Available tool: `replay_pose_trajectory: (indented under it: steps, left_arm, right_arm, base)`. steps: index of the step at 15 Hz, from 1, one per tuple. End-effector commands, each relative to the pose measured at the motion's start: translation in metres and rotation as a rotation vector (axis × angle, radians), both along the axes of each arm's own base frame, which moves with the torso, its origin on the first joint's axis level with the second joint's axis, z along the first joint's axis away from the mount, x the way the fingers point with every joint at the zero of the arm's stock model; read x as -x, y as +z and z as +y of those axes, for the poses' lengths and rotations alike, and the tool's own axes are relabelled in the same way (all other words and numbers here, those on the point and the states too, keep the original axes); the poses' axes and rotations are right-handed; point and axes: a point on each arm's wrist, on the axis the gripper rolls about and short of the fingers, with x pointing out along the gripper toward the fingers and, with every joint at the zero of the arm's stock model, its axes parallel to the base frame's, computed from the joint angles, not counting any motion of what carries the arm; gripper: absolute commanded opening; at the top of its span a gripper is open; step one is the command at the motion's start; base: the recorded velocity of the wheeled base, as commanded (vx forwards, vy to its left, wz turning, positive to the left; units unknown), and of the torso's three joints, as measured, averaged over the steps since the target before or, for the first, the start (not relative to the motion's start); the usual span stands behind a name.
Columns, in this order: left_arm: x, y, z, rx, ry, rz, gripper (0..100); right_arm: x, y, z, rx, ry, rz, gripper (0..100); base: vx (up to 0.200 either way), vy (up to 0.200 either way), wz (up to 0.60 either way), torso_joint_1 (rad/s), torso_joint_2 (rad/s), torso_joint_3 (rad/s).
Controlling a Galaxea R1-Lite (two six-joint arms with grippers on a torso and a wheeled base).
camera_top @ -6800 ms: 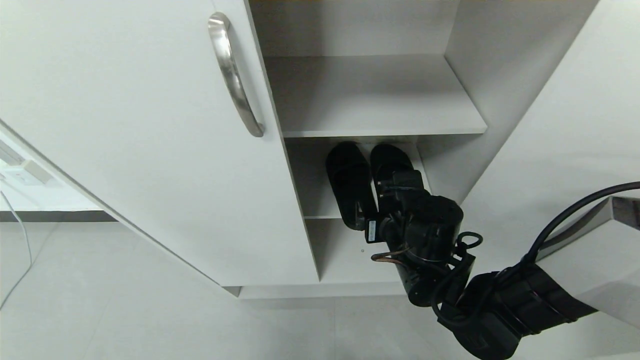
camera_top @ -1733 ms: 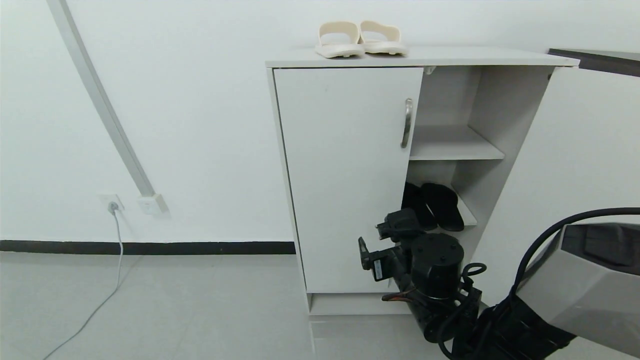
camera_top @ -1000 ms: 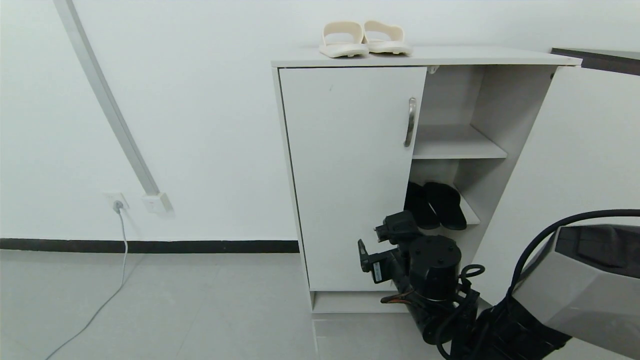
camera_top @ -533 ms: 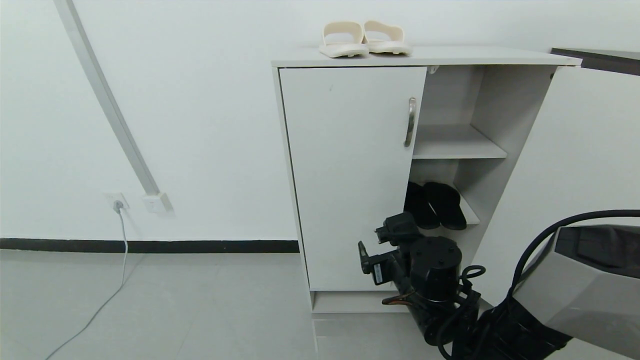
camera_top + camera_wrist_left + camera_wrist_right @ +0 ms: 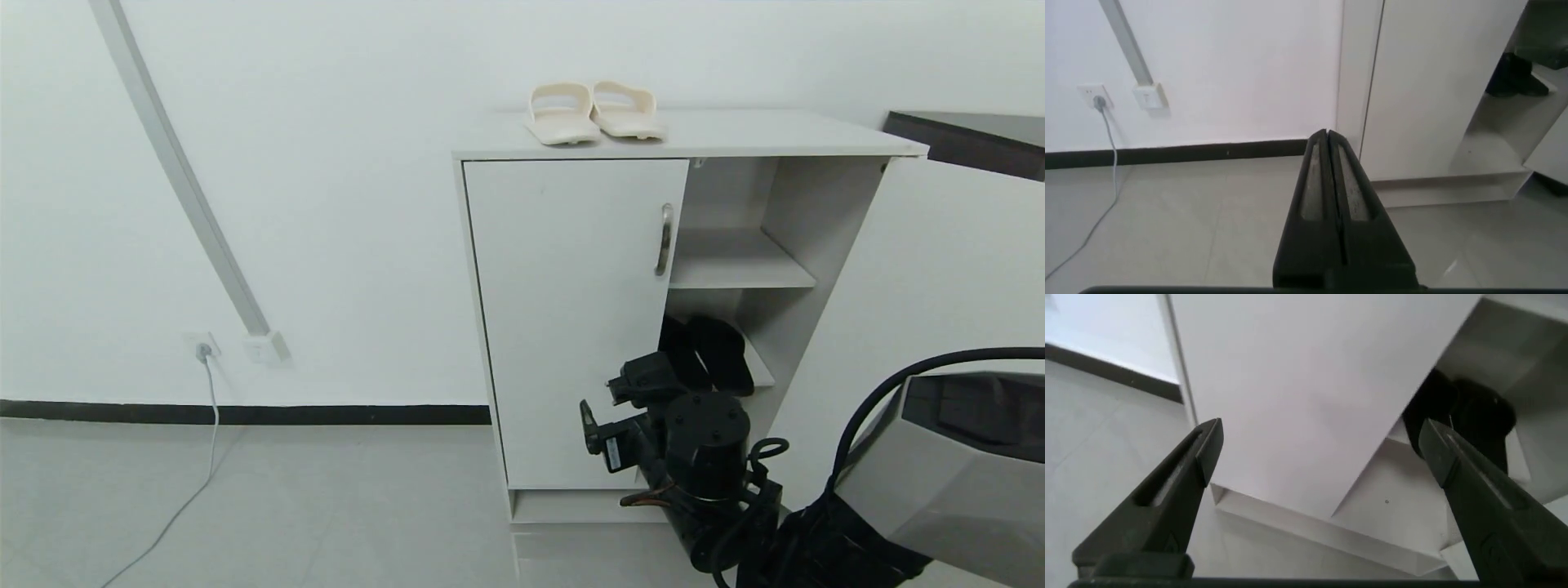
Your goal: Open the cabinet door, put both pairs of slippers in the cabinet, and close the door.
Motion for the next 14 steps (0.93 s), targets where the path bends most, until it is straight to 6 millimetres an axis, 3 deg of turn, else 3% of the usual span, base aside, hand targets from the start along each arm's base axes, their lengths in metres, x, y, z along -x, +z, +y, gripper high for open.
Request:
replay_pose_trajectory:
  steps: [1,14]
  left_arm:
    - [-0.0002,-0.0003,0.0,0.0,0.0,0.003,0]
    - [-0.0002,-0.0003,0.0,0.0,0.001,0.003,0]
  right_arm:
    - [-0.0004,0.0002,-0.0006,0.001,-0.002,-0.001,100]
    - [-0.0005,0.0005,-0.0002,-0.002,0.005,-0.001,100]
  base:
    - [0.0,0.0,0.0,0.1,-0.48,-0.344]
    - [0.0,0.0,0.0,0.155,-0.48,-0.325]
